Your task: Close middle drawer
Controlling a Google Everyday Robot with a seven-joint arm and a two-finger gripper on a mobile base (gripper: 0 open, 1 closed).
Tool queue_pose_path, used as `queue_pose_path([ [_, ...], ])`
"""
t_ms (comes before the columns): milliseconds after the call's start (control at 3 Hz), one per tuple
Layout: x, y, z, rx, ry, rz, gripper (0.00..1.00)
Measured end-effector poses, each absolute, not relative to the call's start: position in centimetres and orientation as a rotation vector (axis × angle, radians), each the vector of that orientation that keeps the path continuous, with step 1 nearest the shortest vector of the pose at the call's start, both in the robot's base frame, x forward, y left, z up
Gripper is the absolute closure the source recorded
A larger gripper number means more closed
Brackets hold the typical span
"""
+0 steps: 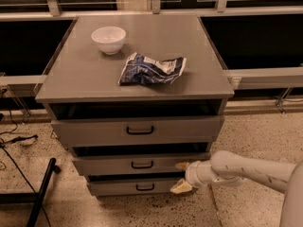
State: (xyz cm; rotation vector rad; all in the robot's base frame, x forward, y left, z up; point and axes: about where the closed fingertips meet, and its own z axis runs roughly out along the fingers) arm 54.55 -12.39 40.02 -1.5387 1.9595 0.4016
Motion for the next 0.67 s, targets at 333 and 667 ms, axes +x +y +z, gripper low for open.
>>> queue_pose_path([
  [333,54.55,-12.38,40.01,-1.539,1.959,0.402,0.0],
  [667,54.55,-12.38,40.01,-1.539,1.959,0.402,0.0],
])
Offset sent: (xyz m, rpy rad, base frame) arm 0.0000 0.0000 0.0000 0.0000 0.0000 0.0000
